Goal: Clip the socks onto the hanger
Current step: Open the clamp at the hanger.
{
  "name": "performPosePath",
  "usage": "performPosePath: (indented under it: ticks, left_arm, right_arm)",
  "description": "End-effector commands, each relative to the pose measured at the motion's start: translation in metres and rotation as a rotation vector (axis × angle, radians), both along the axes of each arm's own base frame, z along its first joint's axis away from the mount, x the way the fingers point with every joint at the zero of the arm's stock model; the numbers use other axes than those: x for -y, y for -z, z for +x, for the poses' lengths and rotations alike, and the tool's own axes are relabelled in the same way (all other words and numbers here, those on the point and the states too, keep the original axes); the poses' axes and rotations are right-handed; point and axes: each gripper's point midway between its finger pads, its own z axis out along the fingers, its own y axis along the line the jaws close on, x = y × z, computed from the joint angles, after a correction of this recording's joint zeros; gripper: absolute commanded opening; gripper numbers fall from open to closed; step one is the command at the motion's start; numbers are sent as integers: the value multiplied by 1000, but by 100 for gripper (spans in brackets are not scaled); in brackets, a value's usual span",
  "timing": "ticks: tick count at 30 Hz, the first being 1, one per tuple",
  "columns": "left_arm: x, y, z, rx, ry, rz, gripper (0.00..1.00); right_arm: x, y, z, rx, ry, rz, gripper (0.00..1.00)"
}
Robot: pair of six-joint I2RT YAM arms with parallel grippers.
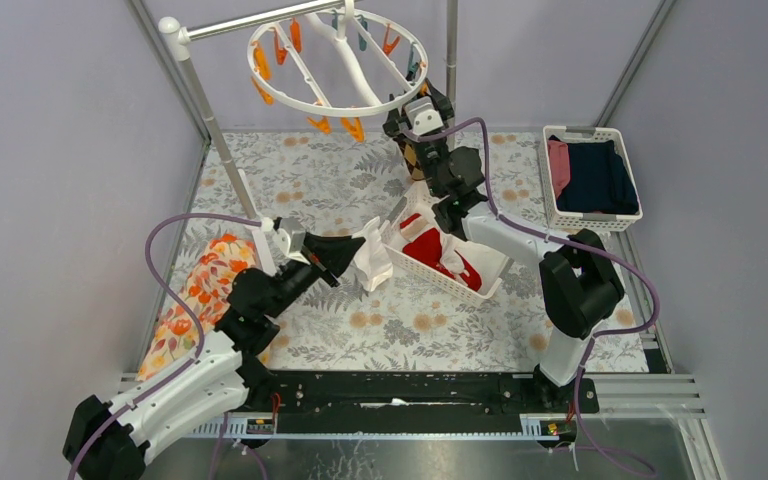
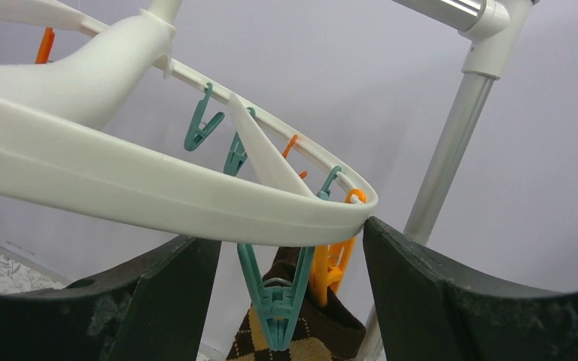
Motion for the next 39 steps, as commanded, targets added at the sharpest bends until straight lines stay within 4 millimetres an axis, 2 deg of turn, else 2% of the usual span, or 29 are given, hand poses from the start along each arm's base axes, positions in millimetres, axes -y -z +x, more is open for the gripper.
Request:
performPosePath:
  ticks: [1,5,13,21,24,30,39]
  left_arm:
    - [-3,2,-1,22,-20,10,0]
    - [-3,1,-1,24,-19,9,0]
    - [-3,-1,-3,31,-16,6,0]
    - [-3,-2,-5,35,-15,6,0]
    - [-3,-2,-5,35,-16,7,0]
    - [-3,-3,-6,37,-15,4,0]
    - [-3,-5,-8,45,-5,-6,0]
  right_arm:
    - [3,-25,1,51,2,4,78]
    - [3,-22,2,33,6,-21,79]
    - [6,-21,7,9,36,-42,76]
    - [7,-23,8,6,34,-35,62]
    - [8,-26,6,4,22,-23,53]
    - [11,-29,5,-19,-14,12,42]
    - [8,-37,-7,-98,-164,102,36]
